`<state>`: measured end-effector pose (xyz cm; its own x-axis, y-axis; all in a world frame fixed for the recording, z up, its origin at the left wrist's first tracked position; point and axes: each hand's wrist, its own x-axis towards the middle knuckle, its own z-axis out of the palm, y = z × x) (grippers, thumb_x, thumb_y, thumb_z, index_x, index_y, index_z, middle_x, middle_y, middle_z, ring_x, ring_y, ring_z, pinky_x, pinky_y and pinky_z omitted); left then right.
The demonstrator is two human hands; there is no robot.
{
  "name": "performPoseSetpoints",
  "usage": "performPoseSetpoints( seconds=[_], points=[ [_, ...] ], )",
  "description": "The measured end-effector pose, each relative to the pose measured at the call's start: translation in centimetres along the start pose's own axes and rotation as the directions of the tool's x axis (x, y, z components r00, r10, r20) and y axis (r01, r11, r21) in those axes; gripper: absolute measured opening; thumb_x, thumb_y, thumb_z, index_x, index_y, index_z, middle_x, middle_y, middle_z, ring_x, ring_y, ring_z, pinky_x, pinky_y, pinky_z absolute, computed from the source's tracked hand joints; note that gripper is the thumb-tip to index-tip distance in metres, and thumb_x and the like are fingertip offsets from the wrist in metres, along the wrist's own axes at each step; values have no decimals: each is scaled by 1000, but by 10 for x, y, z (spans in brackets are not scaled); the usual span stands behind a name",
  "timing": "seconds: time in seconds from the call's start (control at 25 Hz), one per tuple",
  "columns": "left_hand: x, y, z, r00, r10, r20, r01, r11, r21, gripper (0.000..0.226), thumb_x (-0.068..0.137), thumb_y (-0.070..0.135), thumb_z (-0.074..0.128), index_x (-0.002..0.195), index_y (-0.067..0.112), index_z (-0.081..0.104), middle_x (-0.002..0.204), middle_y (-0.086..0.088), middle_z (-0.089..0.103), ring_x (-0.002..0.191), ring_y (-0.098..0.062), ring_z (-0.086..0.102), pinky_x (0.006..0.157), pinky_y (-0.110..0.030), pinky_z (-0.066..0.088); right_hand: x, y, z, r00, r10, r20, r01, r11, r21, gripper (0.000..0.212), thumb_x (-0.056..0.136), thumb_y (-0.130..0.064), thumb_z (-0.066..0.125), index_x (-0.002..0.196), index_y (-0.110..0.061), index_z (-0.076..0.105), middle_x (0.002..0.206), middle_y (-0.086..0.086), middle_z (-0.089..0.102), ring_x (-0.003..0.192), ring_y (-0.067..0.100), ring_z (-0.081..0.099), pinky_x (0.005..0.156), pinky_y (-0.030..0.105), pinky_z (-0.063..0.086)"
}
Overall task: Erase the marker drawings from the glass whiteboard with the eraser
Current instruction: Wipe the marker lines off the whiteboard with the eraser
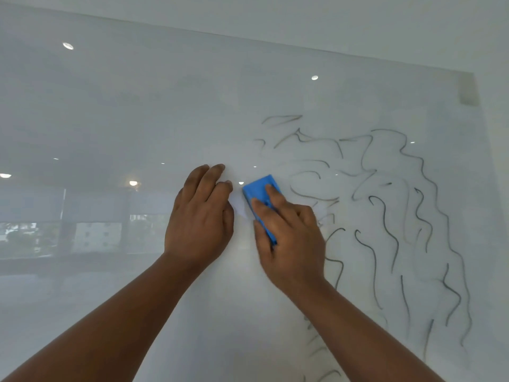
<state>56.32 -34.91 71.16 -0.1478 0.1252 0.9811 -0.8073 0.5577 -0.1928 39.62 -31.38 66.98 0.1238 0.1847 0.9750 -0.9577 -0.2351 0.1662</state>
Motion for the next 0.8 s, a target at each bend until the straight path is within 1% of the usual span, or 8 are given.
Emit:
performPoseSetpoints(
  seconds=[0.2,0.36,0.44,0.52,0.56,0.68,0.72,0.8],
  points=[
    [-3,1,3,1000,-23,1,23,999,41,40,98,18,40,133,9,57,151,-10,48,147,-28,33,112,-46,40,42,10,2,952,298,-70,-292,953,84,39,92,-29,58,130,-25,65,140,-1,61,115,28,50,77,42,58],
    [-4,-4,4,1000,-27,-10,27,998,49,48,100,20,36,144,7,49,154,-9,43,148,-26,31,114,-46,40,27,5,4,996,-73,52,66,991,119,46,89,-30,57,135,-29,61,143,-6,59,113,23,51,82,27,50],
    [-4,-2,5,999,-38,-1,38,997,65,50,100,23,34,146,8,47,156,-8,41,149,-25,29,113,-46,39,57,35,-2,989,142,-32,-136,981,136,47,89,-24,63,136,-25,61,142,-4,60,112,28,54,82,29,48],
    [-4,-2,5,999,-47,-12,47,997,69,51,99,24,33,146,8,48,156,-7,41,149,-25,29,112,-46,40,88,33,0,904,425,-50,-408,891,197,48,88,-19,68,134,-23,60,141,-2,60,111,31,54,83,37,53],
    [-4,-2,5,999,-48,-23,49,997,67,51,100,24,33,145,8,49,156,-7,41,149,-25,29,112,-46,40,93,20,5,920,392,-24,-380,905,193,46,88,-19,70,133,-24,61,144,-1,59,111,31,54,83,40,54],
    [-4,-5,5,998,-30,-52,32,998,52,50,100,23,36,144,7,50,155,-9,43,147,-26,33,112,-46,41,73,-3,15,996,-46,75,29,978,206,40,87,-22,72,126,-27,68,149,-2,56,111,27,58,84,34,53],
    [-3,-6,5,998,-28,-57,30,999,44,49,99,22,36,144,7,51,154,-8,44,146,-26,35,111,-46,42,75,6,12,997,-43,70,26,975,219,39,87,-21,73,125,-26,70,150,-1,55,111,28,60,85,34,53],
    [-2,-5,6,997,-41,-62,43,999,31,48,98,20,38,142,8,54,153,-7,46,145,-25,38,108,-46,45,92,25,4,964,267,-16,-254,932,260,39,88,-18,73,126,-25,71,155,3,50,115,32,61,90,41,55]
  ],
)
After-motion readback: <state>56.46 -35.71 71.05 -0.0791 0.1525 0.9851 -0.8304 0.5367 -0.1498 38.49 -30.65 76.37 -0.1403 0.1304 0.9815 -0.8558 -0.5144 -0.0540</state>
